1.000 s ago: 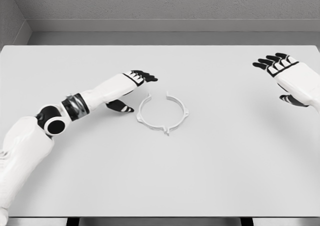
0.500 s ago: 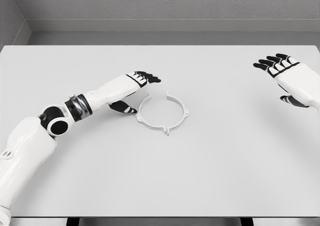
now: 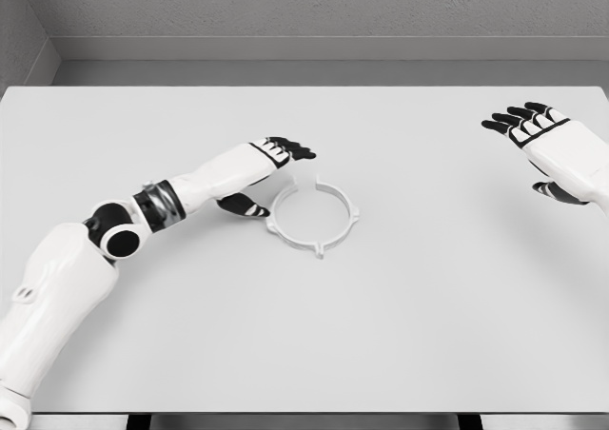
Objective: Assemble PVC drainage pipe clamps
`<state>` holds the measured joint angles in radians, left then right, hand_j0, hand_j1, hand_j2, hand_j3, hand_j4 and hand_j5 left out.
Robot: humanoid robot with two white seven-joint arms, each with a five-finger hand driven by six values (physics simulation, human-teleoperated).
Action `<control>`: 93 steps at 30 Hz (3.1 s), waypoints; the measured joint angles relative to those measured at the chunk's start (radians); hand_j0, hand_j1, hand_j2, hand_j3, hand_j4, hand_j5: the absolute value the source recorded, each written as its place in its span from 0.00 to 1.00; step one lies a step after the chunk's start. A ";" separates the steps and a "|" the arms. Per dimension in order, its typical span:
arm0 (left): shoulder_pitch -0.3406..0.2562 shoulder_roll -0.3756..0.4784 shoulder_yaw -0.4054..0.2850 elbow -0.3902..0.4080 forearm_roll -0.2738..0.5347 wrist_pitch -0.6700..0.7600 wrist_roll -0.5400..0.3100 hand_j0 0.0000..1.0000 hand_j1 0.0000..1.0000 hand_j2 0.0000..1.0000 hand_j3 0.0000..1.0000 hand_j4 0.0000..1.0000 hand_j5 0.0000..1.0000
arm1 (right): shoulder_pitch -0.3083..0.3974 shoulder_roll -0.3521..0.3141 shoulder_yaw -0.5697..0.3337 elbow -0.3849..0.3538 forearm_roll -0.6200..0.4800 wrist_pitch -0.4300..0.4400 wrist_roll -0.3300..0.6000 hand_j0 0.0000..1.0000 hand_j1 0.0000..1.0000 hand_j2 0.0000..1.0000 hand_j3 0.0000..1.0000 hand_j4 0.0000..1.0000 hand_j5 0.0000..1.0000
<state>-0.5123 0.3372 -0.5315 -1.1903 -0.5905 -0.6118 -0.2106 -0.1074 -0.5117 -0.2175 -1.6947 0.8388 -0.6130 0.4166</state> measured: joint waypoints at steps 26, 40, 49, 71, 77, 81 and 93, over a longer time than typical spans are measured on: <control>-0.018 -0.028 0.007 -0.001 -0.005 0.000 0.000 1.00 1.00 1.00 1.00 1.00 1.00 | 0.000 0.000 0.004 -0.005 0.000 0.000 0.000 1.00 1.00 1.00 1.00 1.00 1.00; 0.008 0.025 0.011 -0.043 0.014 0.000 0.004 1.00 1.00 1.00 1.00 1.00 1.00 | 0.012 0.000 0.013 -0.012 -0.009 0.000 0.000 1.00 1.00 1.00 1.00 1.00 1.00; 0.049 0.077 0.011 -0.132 0.032 0.000 0.005 1.00 1.00 1.00 1.00 1.00 1.00 | 0.011 0.000 0.018 -0.012 -0.012 0.000 0.000 1.00 1.00 1.00 1.00 1.00 1.00; 0.087 0.077 0.008 -0.172 0.019 0.000 0.003 1.00 1.00 1.00 1.00 1.00 1.00 | 0.009 0.000 0.020 -0.010 -0.012 0.000 0.000 1.00 1.00 1.00 1.00 1.00 1.00; 0.086 0.067 0.005 -0.155 0.015 0.000 0.002 1.00 1.00 1.00 1.00 1.00 1.00 | 0.009 0.000 0.020 -0.009 -0.012 0.000 0.000 1.00 1.00 1.00 1.00 1.00 1.00; 0.086 0.059 0.004 -0.145 0.013 0.000 0.002 1.00 1.00 1.00 1.00 1.00 1.00 | 0.009 0.000 0.020 -0.010 -0.012 0.000 0.000 1.00 1.00 1.00 1.00 1.00 1.00; 0.086 0.038 0.003 -0.136 0.011 0.000 0.000 1.00 1.00 1.00 1.00 1.00 1.00 | 0.009 0.000 0.020 -0.011 -0.012 0.000 0.000 1.00 1.00 1.00 1.00 1.00 1.00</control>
<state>-0.4264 0.3755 -0.5283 -1.3265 -0.5794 -0.6119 -0.2104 -0.0982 -0.5117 -0.1975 -1.7054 0.8266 -0.6130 0.4163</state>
